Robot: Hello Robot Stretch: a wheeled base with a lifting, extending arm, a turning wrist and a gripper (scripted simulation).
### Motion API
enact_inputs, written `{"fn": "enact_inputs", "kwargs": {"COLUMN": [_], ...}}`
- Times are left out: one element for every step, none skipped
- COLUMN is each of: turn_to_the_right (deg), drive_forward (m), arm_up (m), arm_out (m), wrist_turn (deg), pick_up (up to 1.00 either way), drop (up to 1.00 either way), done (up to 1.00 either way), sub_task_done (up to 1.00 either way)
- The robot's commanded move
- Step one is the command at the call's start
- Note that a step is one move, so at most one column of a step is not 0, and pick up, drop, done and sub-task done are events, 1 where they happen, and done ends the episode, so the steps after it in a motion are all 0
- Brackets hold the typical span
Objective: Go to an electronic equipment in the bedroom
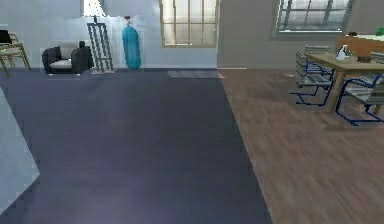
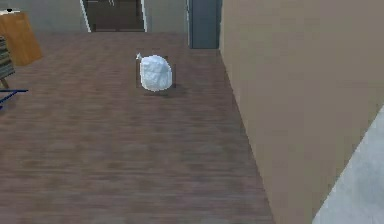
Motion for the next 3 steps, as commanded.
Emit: {"fn": "enact_inputs", "kwargs": {"turn_to_the_right": [-45.0,-27.0,0.0], "drive_forward": [0.00,0.00,0.05], "arm_up": [0.00,0.00,0.00], "arm_out": [0.00,0.00,0.00], "wrist_turn": [0.0,0.0,0.0], "pick_up": [0.00,0.00,0.00], "drop": [0.00,0.00,0.00], "done": [0.00,0.00,0.00], "sub_task_done": [0.00,0.00,0.00]}}
